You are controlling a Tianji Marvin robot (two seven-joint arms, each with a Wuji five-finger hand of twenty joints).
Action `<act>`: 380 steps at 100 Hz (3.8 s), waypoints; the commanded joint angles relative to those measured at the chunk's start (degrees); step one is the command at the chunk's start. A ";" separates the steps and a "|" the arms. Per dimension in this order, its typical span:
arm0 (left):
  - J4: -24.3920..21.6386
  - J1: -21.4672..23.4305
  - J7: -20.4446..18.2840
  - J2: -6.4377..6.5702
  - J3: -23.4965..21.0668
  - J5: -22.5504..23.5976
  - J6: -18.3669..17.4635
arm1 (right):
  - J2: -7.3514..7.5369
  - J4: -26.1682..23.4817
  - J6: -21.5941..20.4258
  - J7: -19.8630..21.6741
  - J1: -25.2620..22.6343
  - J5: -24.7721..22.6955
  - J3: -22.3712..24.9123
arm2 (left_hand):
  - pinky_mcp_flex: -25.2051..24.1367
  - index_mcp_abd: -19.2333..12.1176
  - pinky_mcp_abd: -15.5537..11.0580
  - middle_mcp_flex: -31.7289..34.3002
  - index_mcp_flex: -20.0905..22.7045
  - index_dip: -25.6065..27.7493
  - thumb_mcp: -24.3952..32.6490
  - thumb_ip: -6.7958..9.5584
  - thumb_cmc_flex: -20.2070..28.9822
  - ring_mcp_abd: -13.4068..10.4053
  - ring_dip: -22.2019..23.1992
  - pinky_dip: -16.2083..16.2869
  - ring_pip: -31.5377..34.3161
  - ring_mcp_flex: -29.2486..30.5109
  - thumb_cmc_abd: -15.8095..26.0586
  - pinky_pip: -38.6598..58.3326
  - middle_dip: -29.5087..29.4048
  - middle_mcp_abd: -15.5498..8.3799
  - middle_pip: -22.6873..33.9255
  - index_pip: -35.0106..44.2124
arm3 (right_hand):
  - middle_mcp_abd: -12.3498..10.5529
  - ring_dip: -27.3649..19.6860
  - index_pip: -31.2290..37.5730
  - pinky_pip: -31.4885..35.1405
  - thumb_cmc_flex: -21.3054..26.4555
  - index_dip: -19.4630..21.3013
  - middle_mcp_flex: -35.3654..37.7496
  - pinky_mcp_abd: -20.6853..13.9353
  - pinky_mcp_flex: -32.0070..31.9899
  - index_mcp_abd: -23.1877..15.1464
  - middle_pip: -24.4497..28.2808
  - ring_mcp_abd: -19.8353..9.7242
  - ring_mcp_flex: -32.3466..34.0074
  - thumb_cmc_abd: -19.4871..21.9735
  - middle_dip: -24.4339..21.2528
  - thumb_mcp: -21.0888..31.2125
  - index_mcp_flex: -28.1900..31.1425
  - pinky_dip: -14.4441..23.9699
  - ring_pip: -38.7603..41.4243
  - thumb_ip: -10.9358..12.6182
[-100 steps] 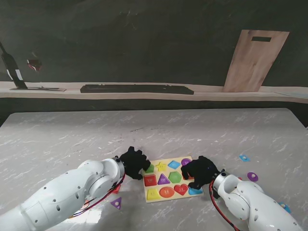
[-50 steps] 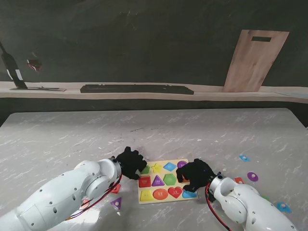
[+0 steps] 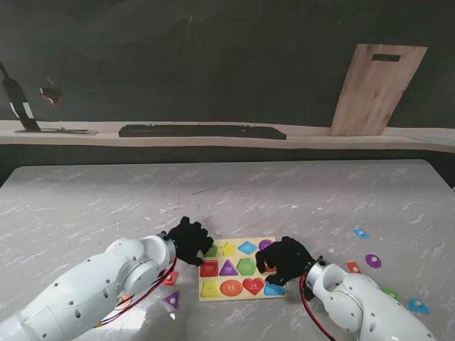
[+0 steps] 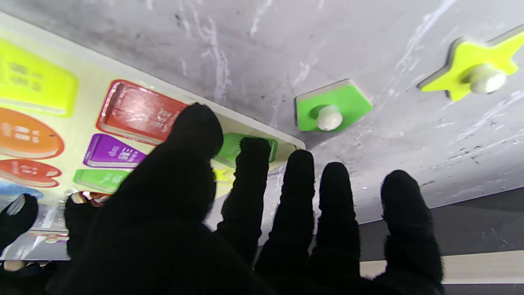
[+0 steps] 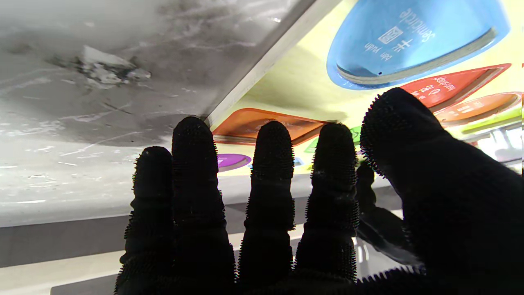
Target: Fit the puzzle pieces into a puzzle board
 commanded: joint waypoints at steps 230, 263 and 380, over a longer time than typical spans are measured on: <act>-18.87 31.57 26.63 -4.73 -31.54 -8.33 -2.54 | -3.51 -15.78 -2.22 -11.51 -19.04 -2.84 22.44 | -4.27 -0.21 -11.87 -3.52 -2.88 -4.33 -29.78 3.54 -4.32 0.77 -19.04 -17.86 -19.38 -0.98 15.86 -16.08 -25.03 1.07 -17.40 -25.24 | 2.30 -6.51 -12.13 -0.77 -6.68 12.24 -14.84 0.82 -2.56 5.54 -4.80 -9.97 -7.31 4.86 -1.77 -3.57 -18.95 1.74 -15.32 8.98; -20.40 33.56 30.91 -5.85 -32.93 -10.99 -3.82 | -2.40 -23.59 -0.82 -8.11 -27.95 -11.31 30.99 | -3.57 -0.56 -10.76 -2.31 -1.32 -4.51 -29.48 3.59 -2.77 0.89 -19.73 -18.72 -20.61 -0.10 15.36 -17.79 -25.38 0.95 -18.30 -26.38 | 3.05 -4.37 -10.47 1.24 -6.16 13.01 -10.84 1.03 -0.98 5.69 -2.35 -9.57 -4.95 7.18 -1.01 -4.10 -12.96 2.61 -10.70 9.40; -21.63 34.84 35.30 -6.96 -32.73 -12.85 -2.18 | -2.69 -30.61 23.13 9.99 -41.19 -17.77 38.07 | -2.96 -0.46 -9.39 -0.27 1.18 -3.86 -29.74 3.39 -1.88 1.53 -18.72 -17.72 -19.99 1.35 16.20 -16.82 -24.28 1.25 -17.89 -26.48 | 8.70 -0.16 -3.83 15.59 -7.58 7.86 14.11 7.66 9.95 10.46 2.02 -1.77 13.11 14.83 -2.00 -10.13 15.65 5.33 3.46 6.79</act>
